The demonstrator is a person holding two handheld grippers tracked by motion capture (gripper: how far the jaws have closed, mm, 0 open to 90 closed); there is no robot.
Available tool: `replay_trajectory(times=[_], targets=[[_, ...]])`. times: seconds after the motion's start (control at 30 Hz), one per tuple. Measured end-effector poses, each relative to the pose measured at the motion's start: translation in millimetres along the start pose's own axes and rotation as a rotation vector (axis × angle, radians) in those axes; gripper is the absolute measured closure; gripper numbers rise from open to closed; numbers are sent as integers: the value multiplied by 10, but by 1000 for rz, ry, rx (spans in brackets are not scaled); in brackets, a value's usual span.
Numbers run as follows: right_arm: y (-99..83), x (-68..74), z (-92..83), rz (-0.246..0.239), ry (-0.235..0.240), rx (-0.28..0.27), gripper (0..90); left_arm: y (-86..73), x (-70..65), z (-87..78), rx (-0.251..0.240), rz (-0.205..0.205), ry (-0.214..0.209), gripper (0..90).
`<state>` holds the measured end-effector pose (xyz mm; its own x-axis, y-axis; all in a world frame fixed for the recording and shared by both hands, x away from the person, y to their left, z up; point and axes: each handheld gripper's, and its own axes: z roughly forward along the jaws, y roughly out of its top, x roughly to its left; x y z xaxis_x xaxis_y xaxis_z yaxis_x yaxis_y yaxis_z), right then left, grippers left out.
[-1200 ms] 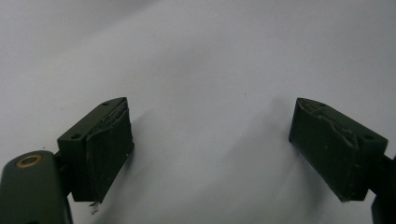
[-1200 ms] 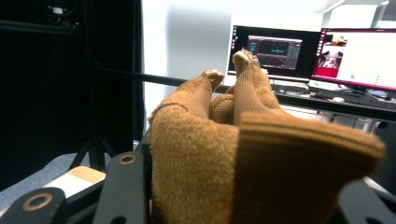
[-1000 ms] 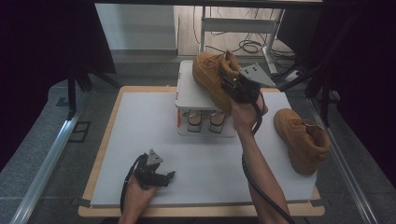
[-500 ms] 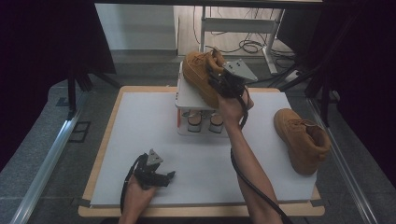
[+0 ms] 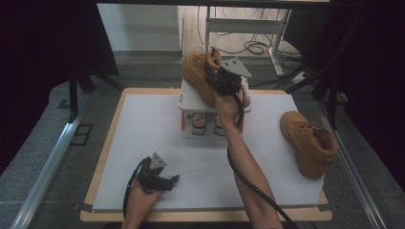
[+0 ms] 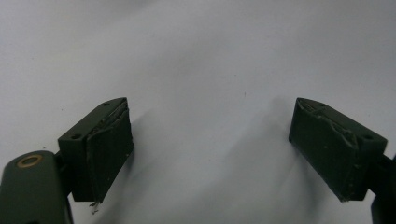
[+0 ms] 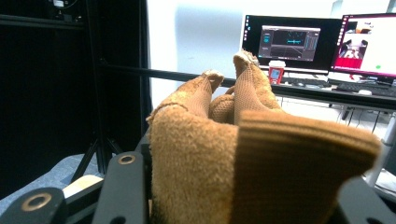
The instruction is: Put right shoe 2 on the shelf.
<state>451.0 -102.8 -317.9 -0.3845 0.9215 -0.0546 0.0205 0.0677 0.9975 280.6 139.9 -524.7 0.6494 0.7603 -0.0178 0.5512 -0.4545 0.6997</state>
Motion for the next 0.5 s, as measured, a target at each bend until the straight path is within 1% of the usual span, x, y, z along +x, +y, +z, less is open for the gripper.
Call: replay_trajectory(times=[0.1,0.17,0.33,0.37,0.5], targets=[[-26,-31,19,14,-2,0,506,0,0,-1,1,1,1,134],[-34,-48,19,14,-1,1,498,0,0,-1,1,2,1,134],[-80,-80,-4,8,4,19,390,0,-1,-1,1,2,1,134],[-91,-100,-13,17,14,28,362,0,-2,-1,1,2,1,134],[-103,-125,-32,2,37,54,273,0,-1,-1,1,2,1,133]])
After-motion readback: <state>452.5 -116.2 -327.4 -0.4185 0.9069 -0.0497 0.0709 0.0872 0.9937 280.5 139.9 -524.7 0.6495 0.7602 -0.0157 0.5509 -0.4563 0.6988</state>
